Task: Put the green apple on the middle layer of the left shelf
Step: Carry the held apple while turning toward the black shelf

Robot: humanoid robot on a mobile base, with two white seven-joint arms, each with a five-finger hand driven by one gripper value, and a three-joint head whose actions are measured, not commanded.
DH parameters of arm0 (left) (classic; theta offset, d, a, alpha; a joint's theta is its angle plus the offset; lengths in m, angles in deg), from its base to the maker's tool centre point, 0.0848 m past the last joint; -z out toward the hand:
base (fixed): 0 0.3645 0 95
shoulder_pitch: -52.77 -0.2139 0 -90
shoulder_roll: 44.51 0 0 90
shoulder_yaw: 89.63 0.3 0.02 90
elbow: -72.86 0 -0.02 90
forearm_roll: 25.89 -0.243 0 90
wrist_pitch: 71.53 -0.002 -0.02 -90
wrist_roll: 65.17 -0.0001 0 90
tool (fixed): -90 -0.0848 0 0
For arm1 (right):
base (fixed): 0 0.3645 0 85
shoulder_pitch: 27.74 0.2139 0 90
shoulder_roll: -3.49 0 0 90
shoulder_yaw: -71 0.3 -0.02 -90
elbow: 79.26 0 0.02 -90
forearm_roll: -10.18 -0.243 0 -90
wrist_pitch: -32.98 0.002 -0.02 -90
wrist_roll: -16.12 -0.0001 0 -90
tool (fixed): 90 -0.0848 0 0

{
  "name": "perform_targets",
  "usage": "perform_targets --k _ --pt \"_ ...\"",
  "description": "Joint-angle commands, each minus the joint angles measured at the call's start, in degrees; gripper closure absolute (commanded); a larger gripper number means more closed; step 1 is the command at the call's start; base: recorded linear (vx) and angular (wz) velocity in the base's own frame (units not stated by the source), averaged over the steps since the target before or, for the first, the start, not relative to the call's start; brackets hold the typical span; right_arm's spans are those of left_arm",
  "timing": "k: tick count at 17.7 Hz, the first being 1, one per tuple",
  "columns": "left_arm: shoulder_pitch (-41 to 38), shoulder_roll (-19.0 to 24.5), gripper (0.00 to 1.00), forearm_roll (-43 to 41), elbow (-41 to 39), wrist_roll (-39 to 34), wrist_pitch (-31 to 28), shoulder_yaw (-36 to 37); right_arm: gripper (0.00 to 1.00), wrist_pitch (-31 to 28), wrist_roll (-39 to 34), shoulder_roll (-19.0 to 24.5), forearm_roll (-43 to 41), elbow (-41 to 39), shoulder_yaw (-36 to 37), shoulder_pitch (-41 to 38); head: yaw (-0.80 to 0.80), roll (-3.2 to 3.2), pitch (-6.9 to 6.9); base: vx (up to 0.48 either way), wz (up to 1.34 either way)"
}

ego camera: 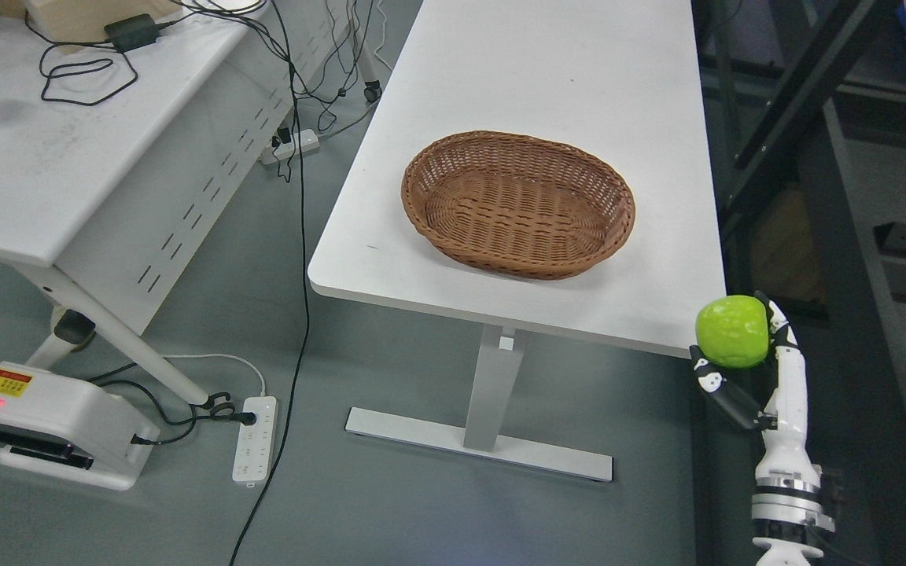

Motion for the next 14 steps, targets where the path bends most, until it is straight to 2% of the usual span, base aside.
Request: perform_targets --k 1,6,14 --pt "0.0 1.0 0.0 0.0 -0.01 -0.03 0.02 0.0 1.0 -0.22 0.22 -0.54 -0.02 -0.24 -2.63 -0.49 0.0 0.0 0.0 -0.136 -0.38" --pt "0.0 1.0 0.0 0.0 -0.01 -0.03 0.02 0.0 1.0 -0.22 0.31 -0.54 -0.11 -0.24 -2.54 -0.58 0.0 0.0 0.0 -0.161 -0.36" --pt "0.0 1.0 0.0 0.0 -0.01 -0.03 0.02 0.0 1.0 -0.3 0.13 -0.54 -0.11 -0.15 -4.2 -0.75 0.0 0.0 0.0 -0.209 -0.04"
